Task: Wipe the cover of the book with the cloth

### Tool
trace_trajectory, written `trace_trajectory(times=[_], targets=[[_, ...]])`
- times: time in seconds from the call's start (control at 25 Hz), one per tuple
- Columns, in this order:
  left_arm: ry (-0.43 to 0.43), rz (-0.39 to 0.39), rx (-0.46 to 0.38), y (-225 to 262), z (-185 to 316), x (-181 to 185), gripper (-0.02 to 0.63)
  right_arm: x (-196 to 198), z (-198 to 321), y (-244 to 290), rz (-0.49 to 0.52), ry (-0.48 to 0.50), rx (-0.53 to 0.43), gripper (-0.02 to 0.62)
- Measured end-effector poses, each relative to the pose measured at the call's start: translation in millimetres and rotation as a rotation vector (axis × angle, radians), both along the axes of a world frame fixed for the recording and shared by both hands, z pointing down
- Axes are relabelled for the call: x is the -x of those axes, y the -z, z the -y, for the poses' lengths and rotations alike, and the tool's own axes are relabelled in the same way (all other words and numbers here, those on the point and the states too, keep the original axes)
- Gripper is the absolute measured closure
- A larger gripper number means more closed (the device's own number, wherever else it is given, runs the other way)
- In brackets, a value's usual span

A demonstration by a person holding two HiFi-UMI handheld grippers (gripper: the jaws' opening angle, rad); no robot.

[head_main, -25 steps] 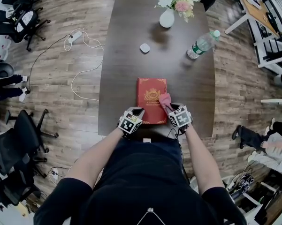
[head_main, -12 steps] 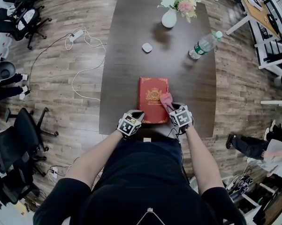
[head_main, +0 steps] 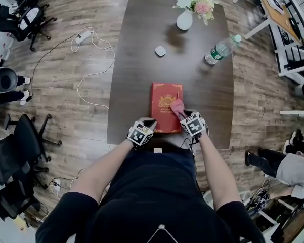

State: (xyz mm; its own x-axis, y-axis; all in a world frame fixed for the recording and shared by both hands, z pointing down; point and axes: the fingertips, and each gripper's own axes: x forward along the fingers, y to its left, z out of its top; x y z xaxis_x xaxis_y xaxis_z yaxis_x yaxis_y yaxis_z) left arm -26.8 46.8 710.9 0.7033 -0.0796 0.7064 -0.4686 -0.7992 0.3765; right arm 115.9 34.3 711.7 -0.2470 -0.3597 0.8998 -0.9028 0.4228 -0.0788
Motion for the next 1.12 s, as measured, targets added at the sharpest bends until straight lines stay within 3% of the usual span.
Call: trace_trajectory(times=[1.12], targets=[[-0.003,-0.01,0.019,-5.5,-4.2,0.3,0.611,103.9,34.8,-4.8,0.106,0.224,0.008,0.502]])
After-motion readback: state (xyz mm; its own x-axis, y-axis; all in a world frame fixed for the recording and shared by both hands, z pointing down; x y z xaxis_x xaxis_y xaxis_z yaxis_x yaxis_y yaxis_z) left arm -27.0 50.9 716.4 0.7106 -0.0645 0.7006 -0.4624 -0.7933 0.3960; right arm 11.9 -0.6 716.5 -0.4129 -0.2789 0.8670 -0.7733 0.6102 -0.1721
